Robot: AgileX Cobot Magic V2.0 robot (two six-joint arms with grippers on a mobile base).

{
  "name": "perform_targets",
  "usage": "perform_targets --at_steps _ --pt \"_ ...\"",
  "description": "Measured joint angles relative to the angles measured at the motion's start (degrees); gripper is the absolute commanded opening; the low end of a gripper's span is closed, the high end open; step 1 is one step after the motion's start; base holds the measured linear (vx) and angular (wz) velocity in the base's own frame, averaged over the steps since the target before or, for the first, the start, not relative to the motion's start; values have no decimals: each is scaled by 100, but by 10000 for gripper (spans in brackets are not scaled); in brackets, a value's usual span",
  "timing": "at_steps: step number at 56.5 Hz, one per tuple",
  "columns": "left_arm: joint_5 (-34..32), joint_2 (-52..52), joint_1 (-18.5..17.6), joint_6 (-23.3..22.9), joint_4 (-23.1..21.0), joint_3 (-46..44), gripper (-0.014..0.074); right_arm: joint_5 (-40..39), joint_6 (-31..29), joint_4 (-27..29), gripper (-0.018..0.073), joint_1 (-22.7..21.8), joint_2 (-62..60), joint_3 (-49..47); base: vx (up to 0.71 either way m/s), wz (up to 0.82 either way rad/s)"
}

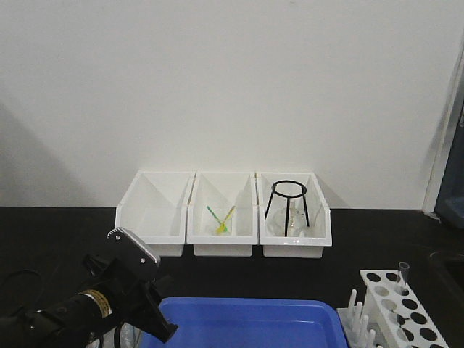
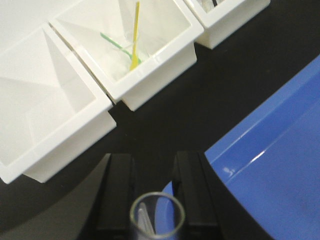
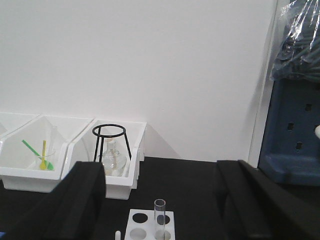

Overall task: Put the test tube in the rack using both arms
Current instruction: 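Grasp the glass test tube in the beaker with the left gripper and lift, then carry the tube toward the right gripper and close the right gripper on it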

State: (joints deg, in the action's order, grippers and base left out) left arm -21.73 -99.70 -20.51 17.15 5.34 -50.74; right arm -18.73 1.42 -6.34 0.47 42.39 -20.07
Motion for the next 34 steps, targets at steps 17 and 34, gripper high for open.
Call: perform_targets --at_steps 17,34 --pt "-487 1189 0 27 0 6 -8 -5 0 0 502 0 0 0 0 0" --pt "-576 1865 0 -1864 907 6 -8 -5 0 0 502 0 0 0 0 0"
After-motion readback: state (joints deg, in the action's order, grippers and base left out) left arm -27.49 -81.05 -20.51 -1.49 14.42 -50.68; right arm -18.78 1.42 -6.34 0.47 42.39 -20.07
